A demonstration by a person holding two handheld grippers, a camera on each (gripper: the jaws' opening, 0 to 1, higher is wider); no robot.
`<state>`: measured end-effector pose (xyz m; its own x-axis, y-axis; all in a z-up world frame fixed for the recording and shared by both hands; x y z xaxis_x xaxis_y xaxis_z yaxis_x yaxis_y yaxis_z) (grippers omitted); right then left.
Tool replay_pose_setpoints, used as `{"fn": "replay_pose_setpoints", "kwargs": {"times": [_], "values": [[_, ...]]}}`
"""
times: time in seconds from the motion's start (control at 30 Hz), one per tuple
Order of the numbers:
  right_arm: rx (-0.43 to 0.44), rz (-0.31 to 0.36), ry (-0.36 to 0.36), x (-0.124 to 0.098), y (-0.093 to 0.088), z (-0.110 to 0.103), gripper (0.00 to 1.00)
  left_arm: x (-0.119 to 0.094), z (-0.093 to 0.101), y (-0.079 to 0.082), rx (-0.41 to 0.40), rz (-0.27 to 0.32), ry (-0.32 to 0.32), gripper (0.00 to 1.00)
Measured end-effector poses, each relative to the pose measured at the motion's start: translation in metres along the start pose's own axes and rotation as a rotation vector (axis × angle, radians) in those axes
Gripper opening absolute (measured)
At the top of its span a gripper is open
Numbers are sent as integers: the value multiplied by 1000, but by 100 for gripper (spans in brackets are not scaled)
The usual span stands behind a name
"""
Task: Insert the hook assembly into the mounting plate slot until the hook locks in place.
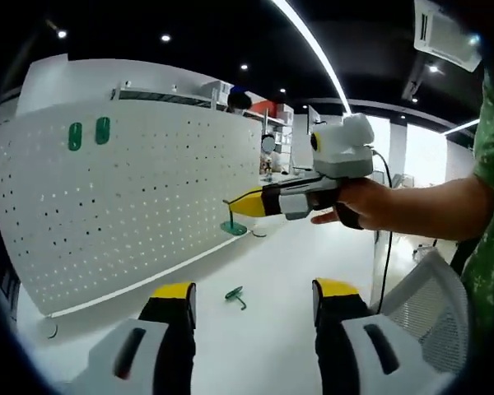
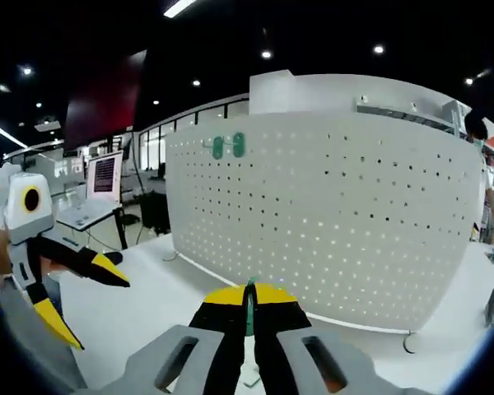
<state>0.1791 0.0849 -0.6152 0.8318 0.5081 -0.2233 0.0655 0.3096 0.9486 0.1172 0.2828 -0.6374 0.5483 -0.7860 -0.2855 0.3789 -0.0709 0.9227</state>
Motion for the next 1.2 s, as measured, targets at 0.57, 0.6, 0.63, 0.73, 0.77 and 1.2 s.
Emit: {"fn": "replay_pose_setpoints", "kwargs": {"times": [0.57,0.6,0.63,0.73,0.77,1.2], "values": [[-8,135,64,-42,39,-18,0,-3,-16,48,-13,14,-98,53],[-17,144,69,-45,42,-20,0,-3,-17,52,-26,17,-110,53],[-23,153,71,-46,44,-21,0,-3,-18,54,-33,19,-121,52],[-32,174,76,-52,51,-24,0,-3,-19,62,-57,19,-149,51],[-35,183,79,-54,53,-25,0,-3,-18,64,-64,20,-161,50],[-80,284,108,-74,76,-38,0,-6,-13,83,-327,70,-387,40]]}}
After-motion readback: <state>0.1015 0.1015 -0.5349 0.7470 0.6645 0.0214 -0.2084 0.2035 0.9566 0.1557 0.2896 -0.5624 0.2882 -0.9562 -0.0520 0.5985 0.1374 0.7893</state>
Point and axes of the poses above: the point that each gripper's makers call its tool centre point, and the gripper's own axes: x roughly forward along the fingers, z roughly to its right, y roughly out of its top, the point moved 9 cm from there along -x, roughly backward along the fingers, and after that the axes turned 11 degrees about -x, right-handed, at the moved point
